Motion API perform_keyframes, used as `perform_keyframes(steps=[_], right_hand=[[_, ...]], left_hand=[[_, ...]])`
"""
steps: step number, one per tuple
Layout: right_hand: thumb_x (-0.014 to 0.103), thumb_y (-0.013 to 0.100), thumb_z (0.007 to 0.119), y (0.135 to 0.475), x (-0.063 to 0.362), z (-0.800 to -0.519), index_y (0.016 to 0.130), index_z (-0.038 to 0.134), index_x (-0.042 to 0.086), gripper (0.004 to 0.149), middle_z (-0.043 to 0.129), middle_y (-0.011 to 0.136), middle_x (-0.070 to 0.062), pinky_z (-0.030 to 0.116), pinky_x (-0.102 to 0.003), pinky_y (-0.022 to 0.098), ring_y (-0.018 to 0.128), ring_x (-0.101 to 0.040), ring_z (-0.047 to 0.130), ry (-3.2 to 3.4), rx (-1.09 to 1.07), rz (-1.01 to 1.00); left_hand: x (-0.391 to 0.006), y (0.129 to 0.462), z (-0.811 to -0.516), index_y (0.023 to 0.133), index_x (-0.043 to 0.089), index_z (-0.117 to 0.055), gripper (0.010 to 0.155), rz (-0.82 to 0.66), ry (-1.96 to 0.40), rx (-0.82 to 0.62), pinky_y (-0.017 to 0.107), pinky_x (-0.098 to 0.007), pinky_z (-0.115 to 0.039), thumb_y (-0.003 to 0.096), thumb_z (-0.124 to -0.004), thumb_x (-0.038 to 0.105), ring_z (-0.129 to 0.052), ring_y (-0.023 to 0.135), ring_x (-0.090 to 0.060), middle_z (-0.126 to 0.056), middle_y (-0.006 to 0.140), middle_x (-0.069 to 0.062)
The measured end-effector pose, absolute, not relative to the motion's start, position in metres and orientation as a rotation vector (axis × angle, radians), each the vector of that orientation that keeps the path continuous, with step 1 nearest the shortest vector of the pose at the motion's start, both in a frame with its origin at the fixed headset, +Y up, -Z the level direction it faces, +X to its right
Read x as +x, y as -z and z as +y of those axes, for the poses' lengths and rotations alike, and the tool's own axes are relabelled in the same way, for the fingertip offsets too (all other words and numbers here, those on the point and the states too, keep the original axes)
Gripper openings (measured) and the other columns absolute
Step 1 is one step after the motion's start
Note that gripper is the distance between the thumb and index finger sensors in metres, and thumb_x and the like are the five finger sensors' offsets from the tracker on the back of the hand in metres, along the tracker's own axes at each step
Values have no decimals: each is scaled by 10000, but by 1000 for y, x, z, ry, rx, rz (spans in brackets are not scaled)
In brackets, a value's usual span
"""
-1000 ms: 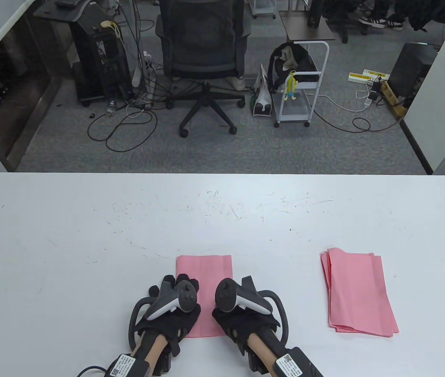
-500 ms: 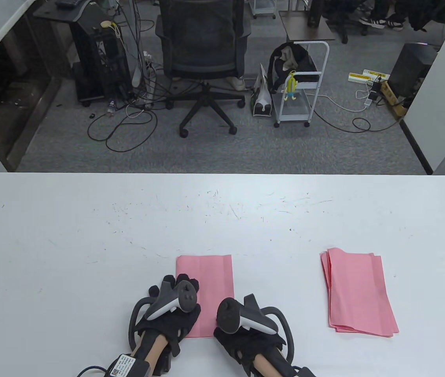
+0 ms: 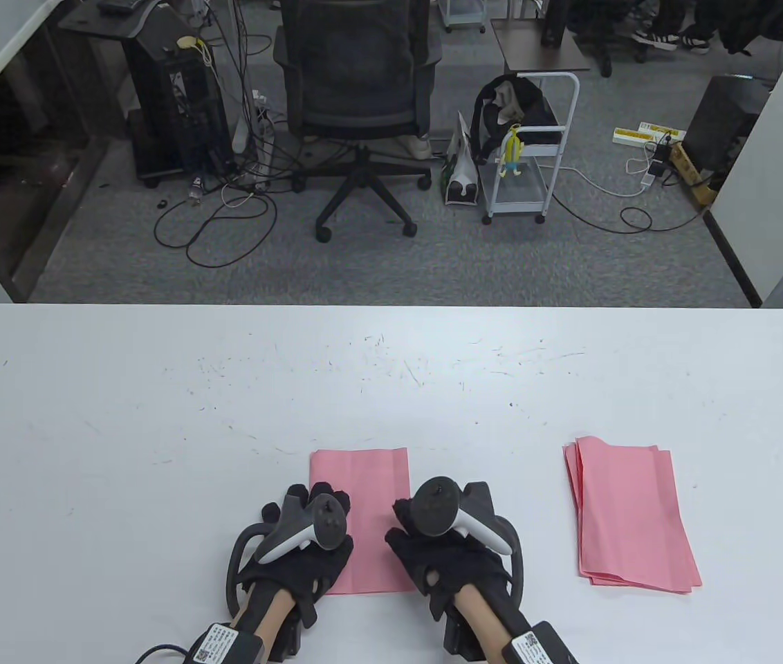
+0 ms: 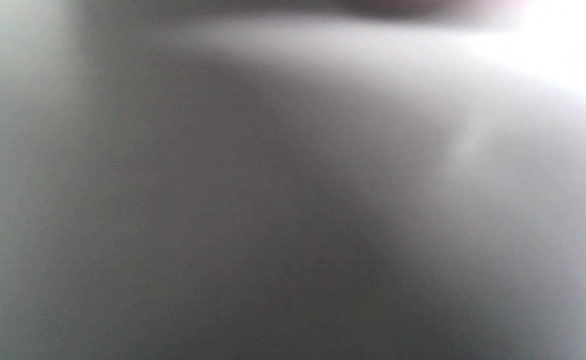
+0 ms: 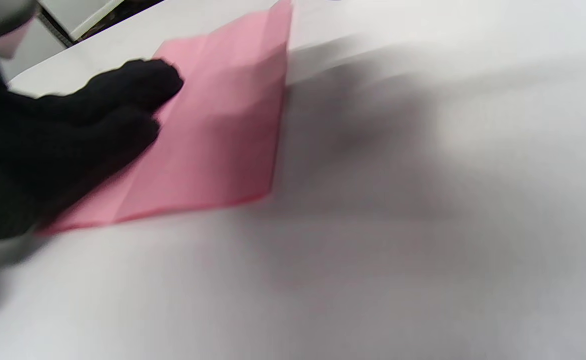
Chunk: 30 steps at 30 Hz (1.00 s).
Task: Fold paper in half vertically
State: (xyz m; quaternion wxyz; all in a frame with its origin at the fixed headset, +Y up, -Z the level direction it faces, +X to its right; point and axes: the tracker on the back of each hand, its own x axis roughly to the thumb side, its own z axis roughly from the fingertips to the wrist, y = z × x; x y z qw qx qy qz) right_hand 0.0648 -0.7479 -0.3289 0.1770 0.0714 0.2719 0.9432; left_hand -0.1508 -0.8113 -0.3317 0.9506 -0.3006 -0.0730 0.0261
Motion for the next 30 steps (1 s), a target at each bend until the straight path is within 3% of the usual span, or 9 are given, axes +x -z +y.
perform_keyframes(steps=[8,14,30], right_hand=[[577,506,586,358,73,-778,1087,199,243,774,96,1151,-60,237,-616,761,1046,-403,94,-2635,-15,829],[585,500,578,360,72,-800,1084,216,220,779,62,1142,-67,168,-616,733,1025,-395,42,-2674,-13,954],[574,507,579,347,49,-797,1067,142,301,761,124,1158,-63,197,-625,739,1042,-397,97,-2715,126,927]], left_hand=[[-151,332,-811,1122,383,0,718,-149,-53,-611,785,-647,-77,539,-348,618,71,1108,-335,97,1204,76],[-151,332,-811,1122,381,0,718,-149,-53,-611,785,-646,-76,539,-347,618,70,1108,-333,96,1204,75],[-151,332,-811,1121,380,10,722,-149,-53,-611,783,-648,-73,539,-345,618,74,1107,-335,102,1203,73]])
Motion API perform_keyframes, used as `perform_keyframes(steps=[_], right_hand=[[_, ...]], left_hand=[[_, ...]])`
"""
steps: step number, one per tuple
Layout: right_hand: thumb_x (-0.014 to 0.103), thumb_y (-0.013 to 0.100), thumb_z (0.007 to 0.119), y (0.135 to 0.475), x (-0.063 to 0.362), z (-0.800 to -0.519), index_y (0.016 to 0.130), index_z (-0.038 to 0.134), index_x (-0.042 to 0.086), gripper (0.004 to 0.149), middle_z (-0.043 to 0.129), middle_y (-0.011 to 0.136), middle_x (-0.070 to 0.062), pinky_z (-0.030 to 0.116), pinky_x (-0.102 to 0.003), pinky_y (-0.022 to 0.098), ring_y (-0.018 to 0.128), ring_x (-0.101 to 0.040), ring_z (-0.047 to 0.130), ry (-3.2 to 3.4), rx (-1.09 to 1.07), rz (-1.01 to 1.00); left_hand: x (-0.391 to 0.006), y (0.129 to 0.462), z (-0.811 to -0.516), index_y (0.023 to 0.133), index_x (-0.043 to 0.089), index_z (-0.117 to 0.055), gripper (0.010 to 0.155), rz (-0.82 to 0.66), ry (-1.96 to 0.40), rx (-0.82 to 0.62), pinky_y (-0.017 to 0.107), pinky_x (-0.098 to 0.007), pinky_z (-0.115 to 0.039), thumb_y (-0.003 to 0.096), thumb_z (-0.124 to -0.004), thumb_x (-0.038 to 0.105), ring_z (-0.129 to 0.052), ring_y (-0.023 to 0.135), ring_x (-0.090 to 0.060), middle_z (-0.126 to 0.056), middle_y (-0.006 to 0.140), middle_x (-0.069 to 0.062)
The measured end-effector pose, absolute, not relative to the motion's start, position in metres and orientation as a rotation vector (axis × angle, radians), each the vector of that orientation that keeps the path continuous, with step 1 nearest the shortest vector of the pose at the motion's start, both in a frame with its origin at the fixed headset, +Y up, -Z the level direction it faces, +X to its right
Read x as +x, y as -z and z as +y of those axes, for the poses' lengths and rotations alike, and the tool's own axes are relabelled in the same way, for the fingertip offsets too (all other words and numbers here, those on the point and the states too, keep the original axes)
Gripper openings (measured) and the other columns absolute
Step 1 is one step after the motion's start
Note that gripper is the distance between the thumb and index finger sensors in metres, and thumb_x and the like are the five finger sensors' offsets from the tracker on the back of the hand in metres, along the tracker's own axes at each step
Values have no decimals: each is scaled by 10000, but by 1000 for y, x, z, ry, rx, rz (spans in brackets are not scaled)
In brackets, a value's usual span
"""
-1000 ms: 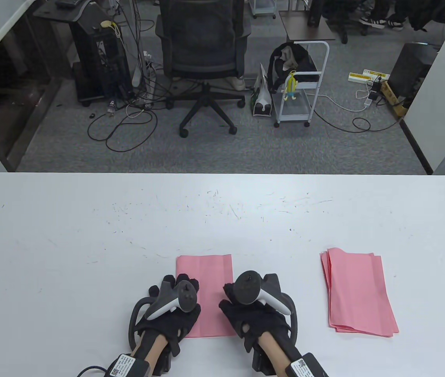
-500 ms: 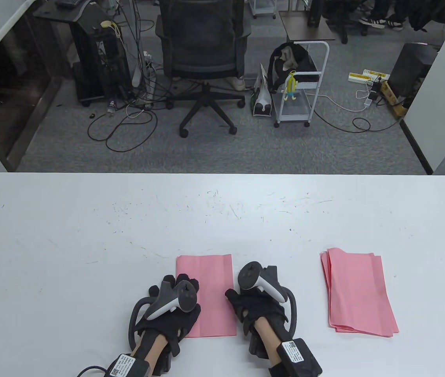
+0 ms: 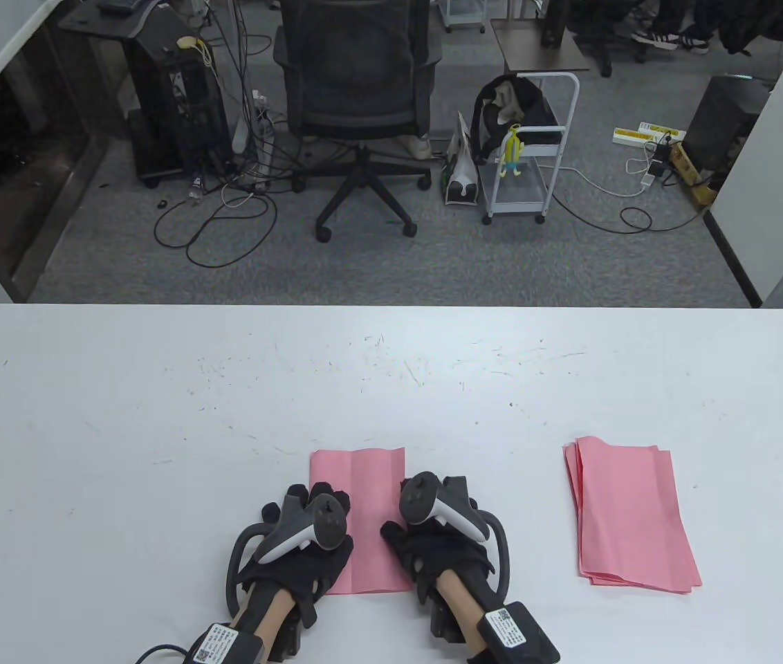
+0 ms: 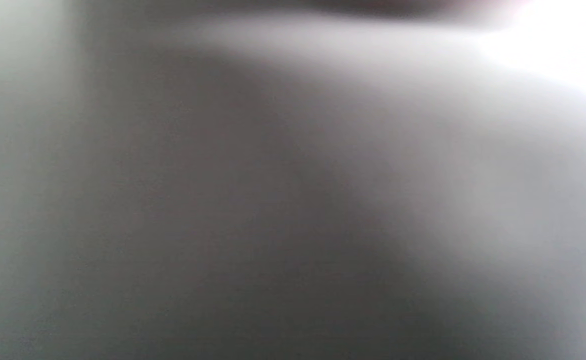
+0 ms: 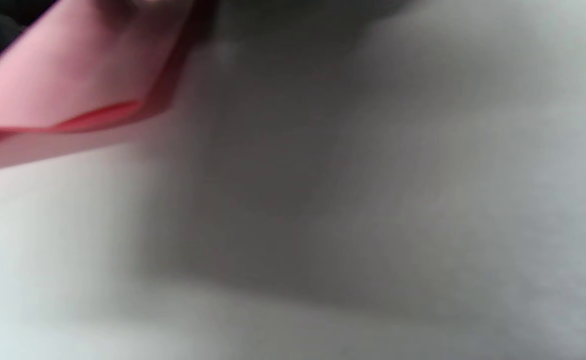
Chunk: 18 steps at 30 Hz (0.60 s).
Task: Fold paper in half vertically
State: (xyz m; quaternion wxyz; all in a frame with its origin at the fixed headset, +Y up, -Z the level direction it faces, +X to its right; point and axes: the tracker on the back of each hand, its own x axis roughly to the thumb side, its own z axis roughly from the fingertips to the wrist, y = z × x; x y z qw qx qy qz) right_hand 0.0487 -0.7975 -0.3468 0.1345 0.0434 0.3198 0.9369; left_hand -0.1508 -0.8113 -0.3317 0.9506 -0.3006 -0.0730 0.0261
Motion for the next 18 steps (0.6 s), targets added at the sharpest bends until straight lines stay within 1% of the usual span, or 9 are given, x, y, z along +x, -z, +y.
perform_keyframes(steps=[3,6,9,12,15,16,17,18], right_hand=[[540,516,596,344,41,-791,1057,142,349,732,212,1166,-54,262,-583,763,1061,-362,186,-2691,185,930],[497,523,624,340,34,-782,1059,162,346,724,348,1165,-34,376,-537,779,1072,-331,335,-2687,227,897],[462,527,654,339,32,-775,1062,180,340,726,420,1154,-11,495,-475,764,1052,-295,491,-2640,237,852],[434,527,680,341,39,-772,1070,219,308,724,500,1129,4,640,-405,695,996,-245,635,-2537,195,808],[409,525,705,345,50,-777,1073,268,268,714,590,1086,5,753,-336,591,934,-207,718,-2339,120,815],[403,526,709,347,54,-780,1073,290,250,706,623,1067,-3,774,-325,570,893,-197,772,-2267,85,823],[399,525,714,348,56,-783,1072,299,226,708,629,1059,-26,807,-307,532,814,-161,855,-2227,70,836],[391,525,720,348,58,-789,1071,316,210,703,650,1044,-42,823,-295,504,769,-132,882,-2176,45,868]], left_hand=[[-151,332,-811,1122,379,10,723,-149,-53,-611,783,-648,-74,539,-345,617,74,1107,-337,100,1203,72],[-151,332,-811,1121,380,11,721,-149,-53,-611,783,-648,-73,539,-344,617,74,1107,-336,102,1202,73],[-151,332,-811,1121,380,12,721,-149,-53,-611,784,-648,-73,539,-343,617,75,1107,-336,104,1202,74],[-151,332,-811,1121,378,11,722,-149,-53,-611,784,-648,-73,539,-343,617,74,1107,-336,102,1202,73],[-151,332,-811,1121,379,11,722,-149,-53,-611,784,-648,-74,539,-343,617,75,1107,-337,102,1202,73],[-151,332,-811,1121,378,12,723,-149,-53,-611,783,-648,-73,539,-343,617,74,1107,-337,102,1203,72],[-151,332,-811,1121,380,12,723,-149,-53,-611,783,-649,-73,538,-343,617,74,1107,-336,102,1202,72],[-151,332,-811,1121,378,11,723,-149,-53,-611,784,-648,-74,538,-343,617,74,1107,-336,102,1202,72]])
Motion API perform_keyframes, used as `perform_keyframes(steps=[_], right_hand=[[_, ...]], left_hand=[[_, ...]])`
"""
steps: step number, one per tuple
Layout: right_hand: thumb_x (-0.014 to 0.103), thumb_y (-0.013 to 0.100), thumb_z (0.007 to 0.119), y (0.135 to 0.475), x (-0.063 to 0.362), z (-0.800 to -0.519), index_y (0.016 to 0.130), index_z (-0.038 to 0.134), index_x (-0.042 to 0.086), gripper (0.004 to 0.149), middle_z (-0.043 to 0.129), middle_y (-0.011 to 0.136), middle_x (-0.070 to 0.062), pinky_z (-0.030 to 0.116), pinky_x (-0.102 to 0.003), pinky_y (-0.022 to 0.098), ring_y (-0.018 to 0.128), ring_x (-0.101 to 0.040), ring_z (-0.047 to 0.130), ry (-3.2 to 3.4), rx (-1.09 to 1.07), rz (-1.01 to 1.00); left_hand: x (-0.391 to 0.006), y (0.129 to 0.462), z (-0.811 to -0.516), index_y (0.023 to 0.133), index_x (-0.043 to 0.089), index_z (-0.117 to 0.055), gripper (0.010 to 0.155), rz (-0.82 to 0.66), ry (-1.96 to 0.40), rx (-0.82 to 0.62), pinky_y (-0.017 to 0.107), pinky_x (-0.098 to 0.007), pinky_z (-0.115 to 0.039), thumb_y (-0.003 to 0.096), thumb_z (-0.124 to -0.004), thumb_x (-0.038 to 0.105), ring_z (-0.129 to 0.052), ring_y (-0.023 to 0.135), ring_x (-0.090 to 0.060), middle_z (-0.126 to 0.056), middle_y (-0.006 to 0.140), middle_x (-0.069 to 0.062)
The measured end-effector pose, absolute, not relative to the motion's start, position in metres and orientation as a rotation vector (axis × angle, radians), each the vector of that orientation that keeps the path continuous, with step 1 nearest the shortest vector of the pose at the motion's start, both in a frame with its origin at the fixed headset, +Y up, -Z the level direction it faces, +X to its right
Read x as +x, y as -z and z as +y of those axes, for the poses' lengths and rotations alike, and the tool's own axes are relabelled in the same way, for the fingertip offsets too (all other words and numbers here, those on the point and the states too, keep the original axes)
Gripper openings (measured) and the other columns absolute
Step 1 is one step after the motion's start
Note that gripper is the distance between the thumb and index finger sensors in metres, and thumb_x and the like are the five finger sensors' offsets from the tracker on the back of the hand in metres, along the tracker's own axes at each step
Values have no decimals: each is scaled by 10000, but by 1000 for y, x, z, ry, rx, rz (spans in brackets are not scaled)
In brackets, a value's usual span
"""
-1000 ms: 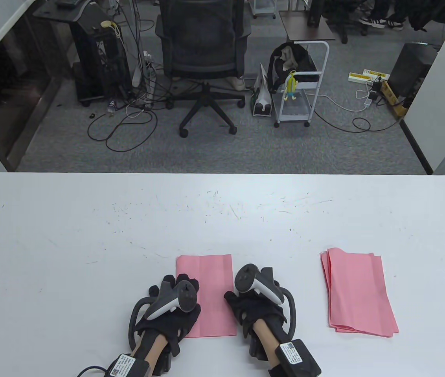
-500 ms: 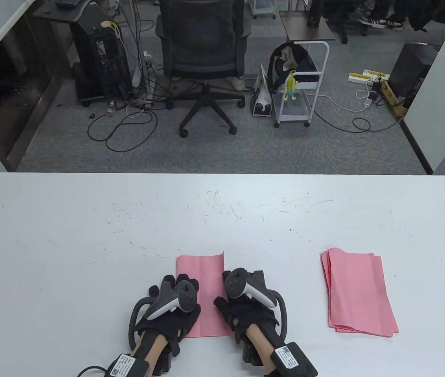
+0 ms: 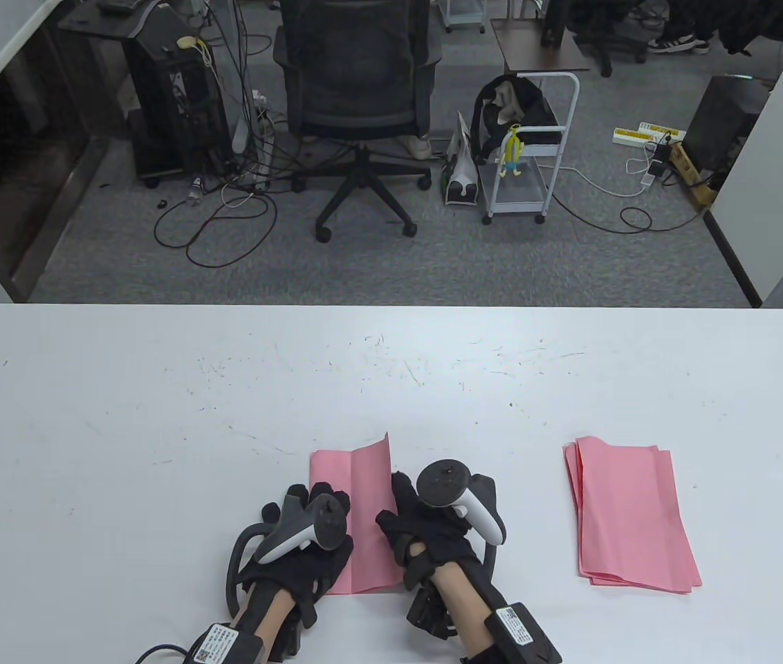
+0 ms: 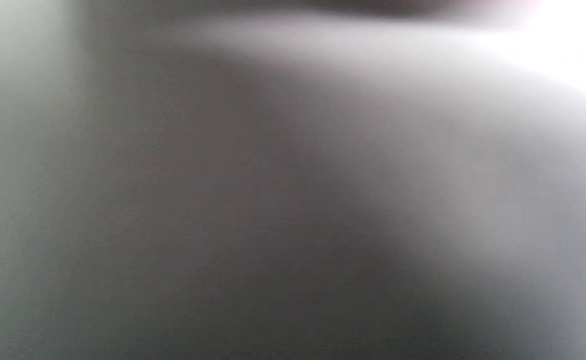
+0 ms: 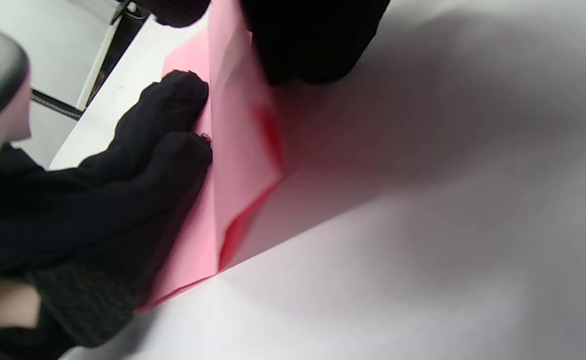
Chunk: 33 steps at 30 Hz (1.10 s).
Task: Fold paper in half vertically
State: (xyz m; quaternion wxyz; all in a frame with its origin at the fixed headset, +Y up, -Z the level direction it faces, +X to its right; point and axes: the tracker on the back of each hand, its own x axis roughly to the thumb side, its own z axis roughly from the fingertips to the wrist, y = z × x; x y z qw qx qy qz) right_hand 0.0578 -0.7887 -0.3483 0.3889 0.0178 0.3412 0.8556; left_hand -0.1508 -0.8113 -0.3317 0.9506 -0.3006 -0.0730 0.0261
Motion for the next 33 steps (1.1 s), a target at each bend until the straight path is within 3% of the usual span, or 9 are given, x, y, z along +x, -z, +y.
perform_keyframes(steps=[6,17,21,28,33], right_hand=[[341,517,756,349,61,-793,1043,472,221,609,793,908,71,885,-214,376,565,-9,989,-2283,-68,794],[339,516,762,348,62,-793,1038,493,231,597,813,898,76,893,-211,370,558,-2,1000,-2273,-74,773],[339,517,760,347,62,-792,1039,492,235,596,811,899,79,889,-210,371,560,-1,996,-2267,-75,772],[341,520,753,347,62,-793,1041,482,239,596,801,902,81,880,-205,371,562,2,985,-2270,-71,781],[342,520,750,347,63,-793,1042,481,240,596,798,903,85,876,-202,370,562,6,982,-2265,-69,783]], left_hand=[[-151,332,-811,1120,380,13,721,-149,-53,-611,784,-647,-72,538,-341,617,76,1107,-336,104,1202,73],[-151,333,-801,1142,403,-71,720,-137,-43,-591,815,-640,-149,543,-404,624,-17,1147,-325,9,1239,84],[-151,332,-778,1145,393,-48,738,-121,-45,-504,815,-642,-150,545,-411,625,6,1144,-335,21,1246,63],[-140,323,-709,1140,409,-12,758,-112,-106,-285,812,-645,-106,541,-412,646,62,1137,-329,64,1244,68],[-134,311,-685,1143,412,-2,770,-120,-114,-152,796,-657,-79,538,-408,661,82,1136,-330,73,1248,65]])
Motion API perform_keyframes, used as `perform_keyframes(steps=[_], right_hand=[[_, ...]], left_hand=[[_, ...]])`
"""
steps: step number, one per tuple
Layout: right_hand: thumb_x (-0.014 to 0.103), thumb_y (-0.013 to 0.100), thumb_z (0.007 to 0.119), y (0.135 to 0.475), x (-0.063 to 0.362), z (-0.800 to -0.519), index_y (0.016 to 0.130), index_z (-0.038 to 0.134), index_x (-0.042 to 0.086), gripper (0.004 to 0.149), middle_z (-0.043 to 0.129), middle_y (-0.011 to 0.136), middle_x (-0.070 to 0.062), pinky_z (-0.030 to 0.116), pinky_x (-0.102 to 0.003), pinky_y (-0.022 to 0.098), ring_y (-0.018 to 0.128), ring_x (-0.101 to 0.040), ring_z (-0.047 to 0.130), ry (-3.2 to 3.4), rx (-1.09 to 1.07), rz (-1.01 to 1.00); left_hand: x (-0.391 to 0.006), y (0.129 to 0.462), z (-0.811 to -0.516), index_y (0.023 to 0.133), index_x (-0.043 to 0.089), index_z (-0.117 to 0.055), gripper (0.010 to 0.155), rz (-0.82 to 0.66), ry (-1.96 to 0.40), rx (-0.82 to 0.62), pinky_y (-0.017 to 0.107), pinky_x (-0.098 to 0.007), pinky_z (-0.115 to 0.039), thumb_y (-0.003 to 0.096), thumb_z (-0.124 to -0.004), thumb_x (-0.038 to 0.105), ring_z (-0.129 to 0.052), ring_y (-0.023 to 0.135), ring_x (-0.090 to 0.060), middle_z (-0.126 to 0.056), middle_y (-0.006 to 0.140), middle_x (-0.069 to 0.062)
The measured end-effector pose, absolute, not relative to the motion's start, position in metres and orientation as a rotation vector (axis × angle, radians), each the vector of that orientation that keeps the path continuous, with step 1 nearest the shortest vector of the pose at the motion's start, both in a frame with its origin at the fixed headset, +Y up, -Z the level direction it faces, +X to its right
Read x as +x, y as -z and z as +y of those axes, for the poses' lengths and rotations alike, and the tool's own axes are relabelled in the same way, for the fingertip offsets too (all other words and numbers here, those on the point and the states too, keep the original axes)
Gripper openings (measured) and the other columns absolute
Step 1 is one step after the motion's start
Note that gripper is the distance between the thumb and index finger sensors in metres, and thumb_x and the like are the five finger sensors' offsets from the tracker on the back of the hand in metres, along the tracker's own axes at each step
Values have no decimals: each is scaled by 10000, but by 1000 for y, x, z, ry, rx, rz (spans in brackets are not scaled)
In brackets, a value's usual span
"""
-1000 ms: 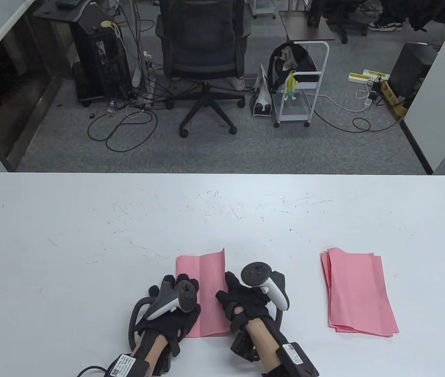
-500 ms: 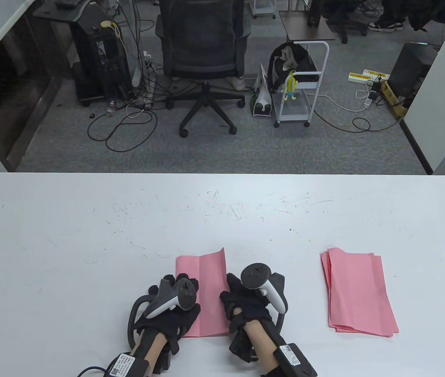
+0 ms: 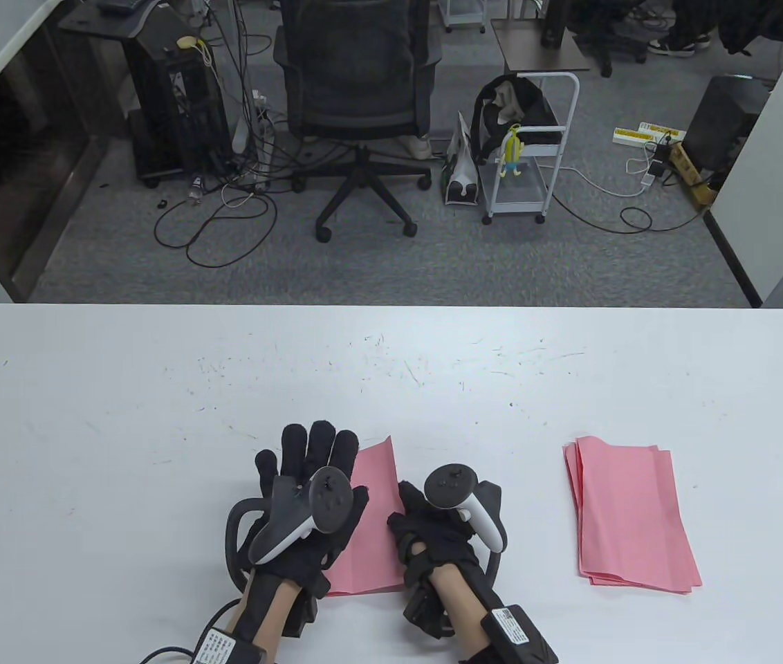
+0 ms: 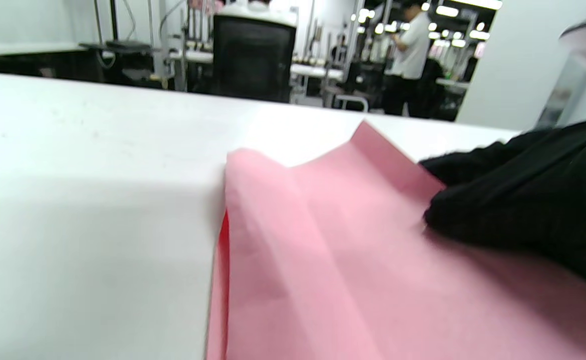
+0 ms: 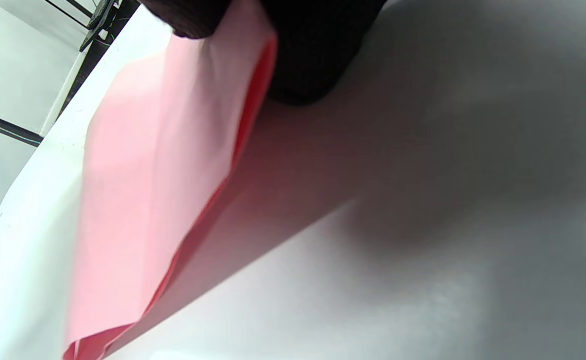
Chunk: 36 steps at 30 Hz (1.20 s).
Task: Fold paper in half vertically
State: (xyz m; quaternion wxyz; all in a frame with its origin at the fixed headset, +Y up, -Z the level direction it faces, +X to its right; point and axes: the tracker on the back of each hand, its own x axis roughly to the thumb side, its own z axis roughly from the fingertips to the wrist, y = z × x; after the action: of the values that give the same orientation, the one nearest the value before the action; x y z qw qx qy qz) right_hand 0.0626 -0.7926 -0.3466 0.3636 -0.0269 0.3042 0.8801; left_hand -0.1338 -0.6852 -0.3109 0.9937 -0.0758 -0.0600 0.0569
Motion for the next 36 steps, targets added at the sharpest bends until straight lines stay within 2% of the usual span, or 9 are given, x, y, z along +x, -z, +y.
perform_keyframes(steps=[11,15,20,24,27,32,36], right_hand=[[332,519,752,347,66,-792,1037,503,238,582,817,895,67,878,-225,382,571,-22,989,-2205,-84,779],[313,510,759,346,84,-775,1023,542,253,561,851,869,57,872,-257,389,545,-51,991,-2201,-104,664],[300,500,770,343,126,-733,1012,569,264,551,863,856,53,872,-281,380,529,-72,998,-2164,-133,474],[299,499,769,338,179,-697,1008,578,272,544,867,853,54,870,-292,389,537,-81,997,-2220,-224,326],[299,500,769,333,223,-681,1007,584,279,540,867,854,57,868,-298,398,549,-85,994,-2238,-325,258],[293,500,770,321,287,-675,1005,592,279,536,869,852,51,863,-309,405,553,-97,992,-2213,-481,200],[289,499,771,311,332,-687,1005,595,275,535,870,851,45,860,-317,407,554,-104,991,-2202,-618,215]], left_hand=[[-135,307,-680,1150,410,-14,771,-153,-110,-130,790,-662,-78,538,-409,664,76,1138,-333,61,1254,61],[-138,306,-678,1152,408,-18,771,-158,-130,-125,792,-662,-83,538,-410,664,71,1139,-335,56,1256,58],[-139,306,-678,1152,409,-17,772,-163,-137,-129,794,-662,-87,538,-409,665,67,1142,-335,53,1258,56],[-139,306,-677,1152,410,-19,771,-165,-141,-135,795,-663,-89,538,-409,665,66,1143,-334,52,1259,56],[-140,307,-678,1153,410,-19,771,-165,-145,-131,796,-663,-90,539,-409,665,65,1144,-333,50,1260,55],[-141,309,-679,1152,412,-18,770,-157,-145,-141,798,-662,-90,539,-407,667,64,1146,-332,51,1261,56],[-141,311,-682,1151,415,-14,770,-149,-138,-152,799,-661,-89,538,-407,668,65,1147,-330,54,1261,59]])
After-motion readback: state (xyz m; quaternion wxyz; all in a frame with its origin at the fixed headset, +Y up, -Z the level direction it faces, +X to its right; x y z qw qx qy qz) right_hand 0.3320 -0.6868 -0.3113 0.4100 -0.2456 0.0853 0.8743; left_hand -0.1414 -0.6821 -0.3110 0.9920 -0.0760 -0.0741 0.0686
